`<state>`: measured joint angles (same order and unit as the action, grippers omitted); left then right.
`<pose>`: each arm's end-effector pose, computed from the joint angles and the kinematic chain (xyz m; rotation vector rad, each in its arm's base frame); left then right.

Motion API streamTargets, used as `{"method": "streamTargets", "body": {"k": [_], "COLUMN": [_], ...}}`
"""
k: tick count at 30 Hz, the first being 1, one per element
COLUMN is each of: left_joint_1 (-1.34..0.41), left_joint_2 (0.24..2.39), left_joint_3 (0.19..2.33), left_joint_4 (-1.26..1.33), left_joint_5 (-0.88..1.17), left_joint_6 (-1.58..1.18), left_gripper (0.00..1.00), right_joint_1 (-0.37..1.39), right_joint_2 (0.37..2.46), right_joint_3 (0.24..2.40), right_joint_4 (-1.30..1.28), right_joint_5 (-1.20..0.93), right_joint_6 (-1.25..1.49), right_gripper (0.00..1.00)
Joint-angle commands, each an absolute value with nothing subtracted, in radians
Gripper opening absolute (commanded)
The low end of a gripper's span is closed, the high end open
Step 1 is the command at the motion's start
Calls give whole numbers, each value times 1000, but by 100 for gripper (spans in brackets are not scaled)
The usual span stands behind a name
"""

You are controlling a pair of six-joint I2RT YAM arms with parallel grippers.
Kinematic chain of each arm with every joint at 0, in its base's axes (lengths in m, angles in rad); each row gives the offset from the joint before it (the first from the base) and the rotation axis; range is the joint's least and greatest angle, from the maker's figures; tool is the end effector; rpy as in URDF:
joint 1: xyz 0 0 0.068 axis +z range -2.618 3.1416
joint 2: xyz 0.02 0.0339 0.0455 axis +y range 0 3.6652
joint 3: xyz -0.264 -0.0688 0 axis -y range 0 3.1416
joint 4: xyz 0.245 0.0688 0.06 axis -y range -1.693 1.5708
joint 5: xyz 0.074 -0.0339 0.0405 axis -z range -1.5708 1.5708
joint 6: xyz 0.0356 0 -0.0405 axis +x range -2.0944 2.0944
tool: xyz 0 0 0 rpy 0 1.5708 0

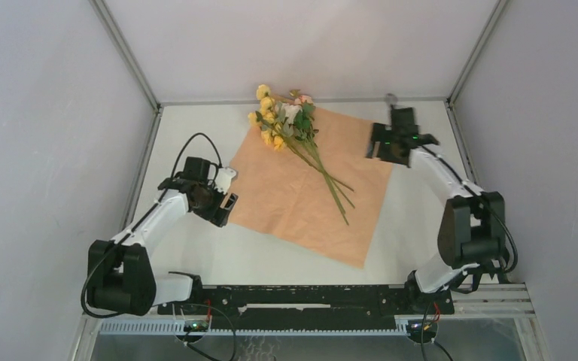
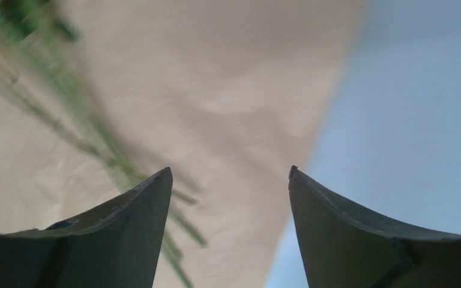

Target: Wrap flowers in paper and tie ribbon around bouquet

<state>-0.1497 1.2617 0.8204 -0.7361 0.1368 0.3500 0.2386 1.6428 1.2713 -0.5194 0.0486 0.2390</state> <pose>0.2254 -0.0389 0.2137 0.7122 2.6399 -0.1319 0.3482 0.0829 0.2586 0.0217 2.4659 0.1481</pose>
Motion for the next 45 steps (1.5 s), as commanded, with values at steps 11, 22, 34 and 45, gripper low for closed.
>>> {"method": "streamTargets", "body": {"k": [11, 22, 34, 45], "left_joint_1": [-297, -296, -178, -602], "left_joint_2": [1408, 1526, 1514, 1269], "left_joint_3": [751, 775, 904, 902], "left_joint_4": [-475, -379, -354, -695], "left_joint_5": [-227, -431, -479, 22], "left_joint_6": [440, 444, 425, 573], "left_gripper": [86, 86, 87, 90], "right_joint_1": [-150, -156, -81, 84], "right_joint_2": [1882, 2053, 1868, 1587], "right_joint_3": [1214, 1344, 1097, 738], "right_joint_4": [-312, -290, -134, -11], "right_joint_5": [-360, -460, -590, -499], "right_joint_6": [406, 449, 512, 611], "right_gripper": [80, 75, 0, 0]}}
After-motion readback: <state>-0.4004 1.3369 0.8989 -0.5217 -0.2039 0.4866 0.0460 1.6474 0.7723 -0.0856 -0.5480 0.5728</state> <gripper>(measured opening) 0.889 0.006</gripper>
